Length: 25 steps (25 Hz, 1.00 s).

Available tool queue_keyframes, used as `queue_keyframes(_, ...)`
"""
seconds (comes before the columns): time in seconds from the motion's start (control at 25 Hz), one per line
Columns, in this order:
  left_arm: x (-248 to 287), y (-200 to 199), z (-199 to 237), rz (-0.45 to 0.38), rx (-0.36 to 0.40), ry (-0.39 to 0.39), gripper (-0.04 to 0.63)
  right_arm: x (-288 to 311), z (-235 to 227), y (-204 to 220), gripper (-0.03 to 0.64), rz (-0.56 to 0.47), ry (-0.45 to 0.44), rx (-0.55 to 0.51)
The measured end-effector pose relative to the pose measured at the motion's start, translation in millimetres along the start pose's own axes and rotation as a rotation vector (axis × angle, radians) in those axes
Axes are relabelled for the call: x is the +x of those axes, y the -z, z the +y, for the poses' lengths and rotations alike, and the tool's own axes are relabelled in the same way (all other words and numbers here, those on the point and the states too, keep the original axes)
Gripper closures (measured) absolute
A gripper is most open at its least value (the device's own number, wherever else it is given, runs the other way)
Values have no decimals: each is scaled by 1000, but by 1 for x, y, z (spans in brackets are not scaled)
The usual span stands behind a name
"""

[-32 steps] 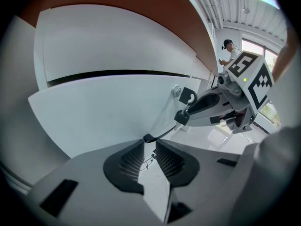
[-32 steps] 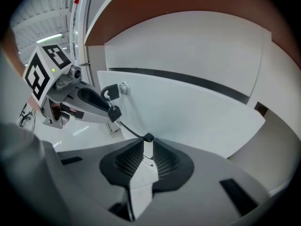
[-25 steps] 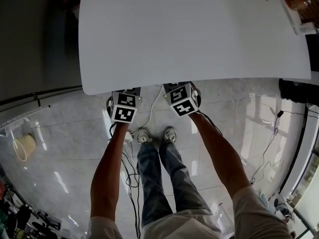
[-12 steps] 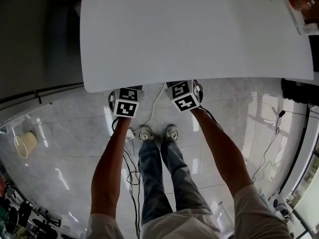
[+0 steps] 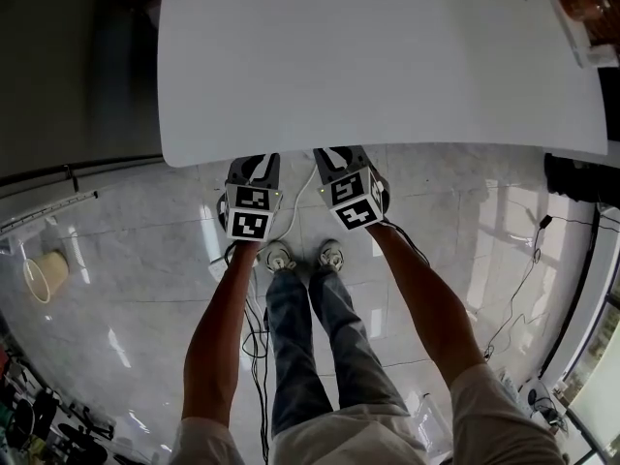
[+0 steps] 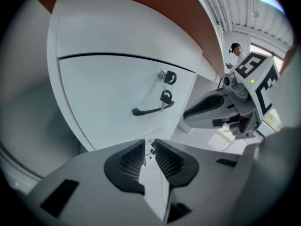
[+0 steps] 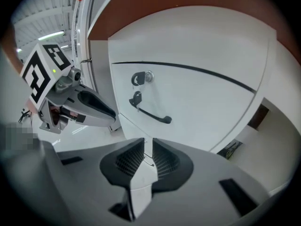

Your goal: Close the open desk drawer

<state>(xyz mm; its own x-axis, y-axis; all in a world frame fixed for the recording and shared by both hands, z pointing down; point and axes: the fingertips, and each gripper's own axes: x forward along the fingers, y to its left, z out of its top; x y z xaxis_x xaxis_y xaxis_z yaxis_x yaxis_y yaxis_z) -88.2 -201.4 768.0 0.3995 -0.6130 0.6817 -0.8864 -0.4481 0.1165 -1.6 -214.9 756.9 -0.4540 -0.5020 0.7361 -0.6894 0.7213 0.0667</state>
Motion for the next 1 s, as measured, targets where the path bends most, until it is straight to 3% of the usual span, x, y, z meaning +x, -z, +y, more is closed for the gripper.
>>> queue_keyframes(0.08, -6, 0, -7, -10, -11, 11, 526, -8, 7, 3, 572, -12, 0, 23)
queue_keyframes(0.16, -14, 0, -15, -21, -17, 28, 582, -16, 16, 6, 598, -17, -10, 39)
queue_keyframes(0.44, -38, -5, -30, -49, -11, 27, 583, -45, 27, -1, 598, -42, -2, 60)
queue_keyframes(0.8, -111, -83, -78, -188, 25, 40, 583, -132, 32, -75, 598, -196, 57, 88)
queue_keyframes(1.0, -169, -142, -85, -279, 82, -2, 583, -193, 28, -129, 598, -314, 94, 93)
